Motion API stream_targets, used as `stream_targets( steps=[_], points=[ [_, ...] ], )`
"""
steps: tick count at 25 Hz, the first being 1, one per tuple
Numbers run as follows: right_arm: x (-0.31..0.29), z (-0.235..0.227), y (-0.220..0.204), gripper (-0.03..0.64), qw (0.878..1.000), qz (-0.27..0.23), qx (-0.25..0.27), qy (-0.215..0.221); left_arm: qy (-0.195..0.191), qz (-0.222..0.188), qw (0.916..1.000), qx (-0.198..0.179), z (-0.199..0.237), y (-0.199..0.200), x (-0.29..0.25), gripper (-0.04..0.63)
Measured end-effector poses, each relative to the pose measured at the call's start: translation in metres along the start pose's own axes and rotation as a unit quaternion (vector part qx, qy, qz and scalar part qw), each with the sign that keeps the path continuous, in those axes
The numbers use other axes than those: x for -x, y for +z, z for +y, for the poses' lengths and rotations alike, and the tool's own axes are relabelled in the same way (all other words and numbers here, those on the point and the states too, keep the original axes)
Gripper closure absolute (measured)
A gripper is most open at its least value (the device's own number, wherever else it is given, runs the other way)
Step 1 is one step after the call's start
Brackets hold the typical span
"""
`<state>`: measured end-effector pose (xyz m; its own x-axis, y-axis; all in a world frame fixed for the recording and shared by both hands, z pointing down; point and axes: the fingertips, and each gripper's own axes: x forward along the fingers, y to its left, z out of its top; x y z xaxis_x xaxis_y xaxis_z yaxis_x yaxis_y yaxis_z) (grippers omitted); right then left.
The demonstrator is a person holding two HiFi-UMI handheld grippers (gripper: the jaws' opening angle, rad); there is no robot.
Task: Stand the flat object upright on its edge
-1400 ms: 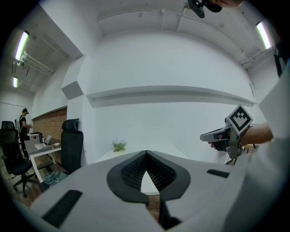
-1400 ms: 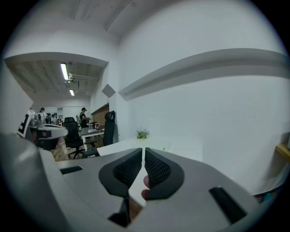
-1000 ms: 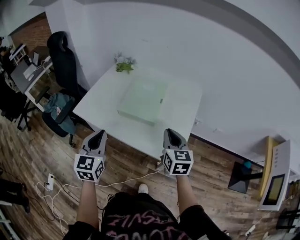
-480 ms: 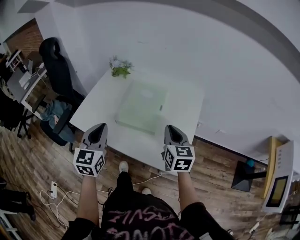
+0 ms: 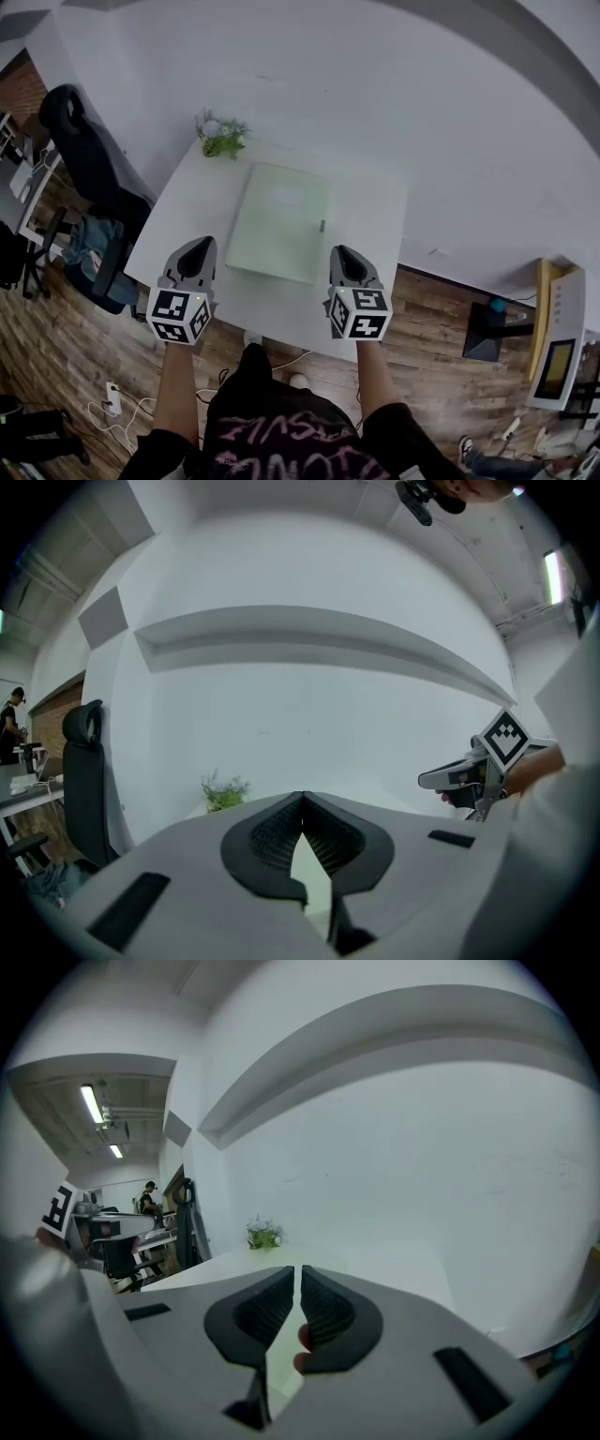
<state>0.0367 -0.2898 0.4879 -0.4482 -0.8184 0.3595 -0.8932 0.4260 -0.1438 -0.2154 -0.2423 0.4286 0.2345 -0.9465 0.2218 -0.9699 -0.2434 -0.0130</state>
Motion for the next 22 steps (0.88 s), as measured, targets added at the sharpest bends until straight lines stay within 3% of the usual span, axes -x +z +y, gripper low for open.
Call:
stream_targets(
  steps=[8, 16, 17, 19, 22],
  points=[
    [-0.048, -0.007, -0.011, 0.586, 0.999, 0.035, -0.022, -0.021, -0.046, 0.042, 0.9978, 0.021, 0.026, -0.020, -0.072, 0.580],
    [-0.081, -0.014, -0.042, 0.569, 0.995, 0.086, -0.053, -0.027, -0.087, 0.100, 0.9900, 0.049, 0.037, -0.055, -0.131, 0.577],
    [-0.083, -0.016, -0.047, 0.543, 0.994, 0.093, -0.058, -0.026, -0.093, 0.107, 0.9884, 0.055, 0.037, -0.060, -0.138, 0.564],
    [-0.089, -0.018, -0.056, 0.501, 0.992, 0.106, -0.067, -0.023, -0.103, 0.121, 0.9854, 0.061, 0.037, -0.069, -0.149, 0.477],
    [-0.098, -0.016, -0.069, 0.475, 0.989, 0.123, -0.080, -0.011, -0.113, 0.136, 0.9821, 0.065, 0.038, -0.083, -0.162, 0.455]
  ],
)
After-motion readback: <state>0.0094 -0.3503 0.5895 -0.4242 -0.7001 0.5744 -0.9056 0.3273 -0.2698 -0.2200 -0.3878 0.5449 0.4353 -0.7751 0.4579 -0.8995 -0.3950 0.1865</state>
